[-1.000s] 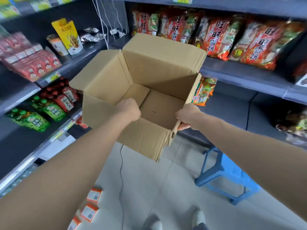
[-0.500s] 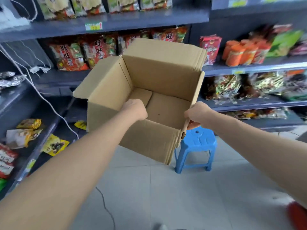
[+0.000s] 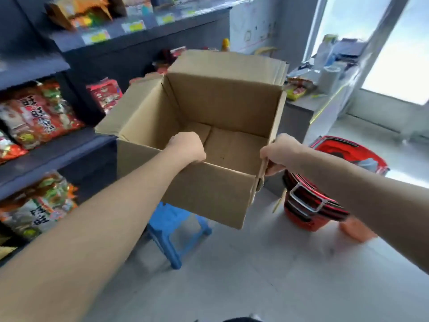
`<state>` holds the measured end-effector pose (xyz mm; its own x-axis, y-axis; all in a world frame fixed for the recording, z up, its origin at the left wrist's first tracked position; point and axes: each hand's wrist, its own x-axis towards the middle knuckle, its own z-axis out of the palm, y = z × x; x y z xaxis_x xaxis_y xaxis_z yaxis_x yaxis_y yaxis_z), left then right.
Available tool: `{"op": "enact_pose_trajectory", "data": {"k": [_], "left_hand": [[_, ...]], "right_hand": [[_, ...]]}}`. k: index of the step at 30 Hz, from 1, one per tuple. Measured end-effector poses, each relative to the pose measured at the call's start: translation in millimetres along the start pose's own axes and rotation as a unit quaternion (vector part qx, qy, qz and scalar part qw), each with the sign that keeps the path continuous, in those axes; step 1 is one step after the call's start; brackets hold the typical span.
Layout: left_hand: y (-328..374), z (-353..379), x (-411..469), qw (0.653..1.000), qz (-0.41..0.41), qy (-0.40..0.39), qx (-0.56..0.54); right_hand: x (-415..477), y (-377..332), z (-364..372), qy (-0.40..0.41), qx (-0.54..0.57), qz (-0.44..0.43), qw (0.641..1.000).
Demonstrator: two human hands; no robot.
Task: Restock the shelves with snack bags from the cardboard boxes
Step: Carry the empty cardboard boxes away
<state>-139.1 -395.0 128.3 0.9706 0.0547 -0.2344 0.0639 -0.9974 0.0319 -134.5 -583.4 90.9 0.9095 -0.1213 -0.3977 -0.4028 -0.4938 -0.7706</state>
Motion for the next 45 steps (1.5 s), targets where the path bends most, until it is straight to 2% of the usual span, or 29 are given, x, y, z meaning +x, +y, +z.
{"op": "enact_pose_trajectory", "data": {"k": [4, 10, 14, 20, 31, 45], "left_hand": [[76, 1, 22, 0.993, 0.113, 0.019, -0.005], [196, 12, 27, 0.956, 0.292, 0.010, 0.009], [259, 21, 7, 0.914, 0.405, -0.005, 0.036], [325, 44, -47, 0.828, 0.557, -0.020, 0.058], [426, 109, -212, 0.692, 0.711, -0.096, 0.082], [545, 188, -373, 0.559, 0.808, -0.155, 0.105]], "right_hand": [[-17, 45, -70, 0.105, 0.016, 0.065, 0.992], [-65, 112, -137, 0.257, 0.103, 0.174, 0.945], [-108, 152, -154, 0.353, 0.165, 0.230, 0.892], [-182, 200, -150, 0.463, 0.232, 0.323, 0.792], [-334, 287, -145, 0.616, 0.338, 0.385, 0.598], [-457, 413, -177, 0.663, 0.417, 0.430, 0.449]]}}
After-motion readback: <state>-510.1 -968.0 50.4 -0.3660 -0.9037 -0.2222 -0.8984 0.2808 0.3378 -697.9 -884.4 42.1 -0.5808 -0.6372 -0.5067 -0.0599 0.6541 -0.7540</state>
